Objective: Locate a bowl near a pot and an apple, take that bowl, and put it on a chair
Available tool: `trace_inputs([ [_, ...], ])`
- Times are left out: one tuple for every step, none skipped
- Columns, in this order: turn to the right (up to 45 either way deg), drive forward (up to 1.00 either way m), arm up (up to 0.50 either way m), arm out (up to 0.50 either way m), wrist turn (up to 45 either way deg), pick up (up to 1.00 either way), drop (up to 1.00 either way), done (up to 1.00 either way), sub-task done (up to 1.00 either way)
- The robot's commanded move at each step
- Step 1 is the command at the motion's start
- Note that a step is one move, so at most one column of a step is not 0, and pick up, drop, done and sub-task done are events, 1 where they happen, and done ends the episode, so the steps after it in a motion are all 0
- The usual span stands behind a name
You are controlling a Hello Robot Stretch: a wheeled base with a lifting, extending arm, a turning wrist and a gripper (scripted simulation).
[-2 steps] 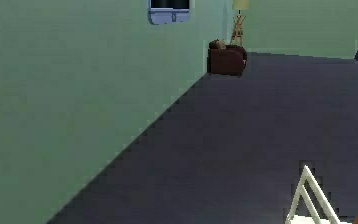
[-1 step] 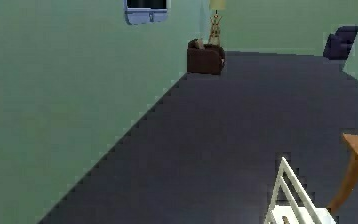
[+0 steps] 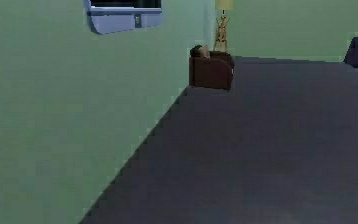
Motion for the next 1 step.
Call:
trace_inputs([
  [6.0,0.0,0.0,0.0,0.0,0.0,0.0,0.0,0.0],
])
